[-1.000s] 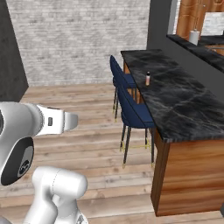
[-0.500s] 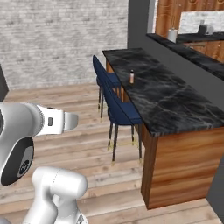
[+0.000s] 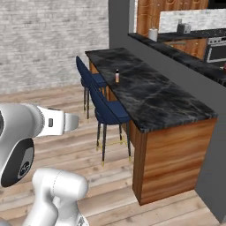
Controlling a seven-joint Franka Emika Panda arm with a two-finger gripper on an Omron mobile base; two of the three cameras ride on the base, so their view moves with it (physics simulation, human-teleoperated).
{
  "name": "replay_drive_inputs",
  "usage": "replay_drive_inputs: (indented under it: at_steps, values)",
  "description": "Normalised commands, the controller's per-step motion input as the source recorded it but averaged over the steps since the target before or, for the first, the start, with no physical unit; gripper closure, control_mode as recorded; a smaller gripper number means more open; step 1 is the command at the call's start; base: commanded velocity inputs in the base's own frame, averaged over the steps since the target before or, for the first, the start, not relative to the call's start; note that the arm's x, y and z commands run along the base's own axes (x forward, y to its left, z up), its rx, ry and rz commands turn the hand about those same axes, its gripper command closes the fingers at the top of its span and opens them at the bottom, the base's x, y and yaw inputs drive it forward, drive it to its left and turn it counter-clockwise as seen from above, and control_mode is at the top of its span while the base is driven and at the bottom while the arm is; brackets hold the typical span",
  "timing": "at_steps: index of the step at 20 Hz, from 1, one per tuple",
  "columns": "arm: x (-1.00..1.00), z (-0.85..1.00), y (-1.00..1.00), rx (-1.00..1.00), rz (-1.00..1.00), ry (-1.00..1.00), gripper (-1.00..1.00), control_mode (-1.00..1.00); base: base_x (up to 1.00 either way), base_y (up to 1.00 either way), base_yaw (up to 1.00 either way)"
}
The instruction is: Place the large bottle from the dining counter next to the other large bottle outside the sink, and place the small bottle from the dining counter next to the other small bottle inside the sink.
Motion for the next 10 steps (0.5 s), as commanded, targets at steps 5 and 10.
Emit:
replay_drive_inputs:
  at_steps: [5,10]
  values:
    - [0.00,0.00,0.00,0.00,0.00,0.00,-1.00,1.00,0.00,0.00,-0.25]
    - [0.00,0.00,0.00,0.00,0.00,0.00,-1.00,1.00,0.00,0.00,-0.25]
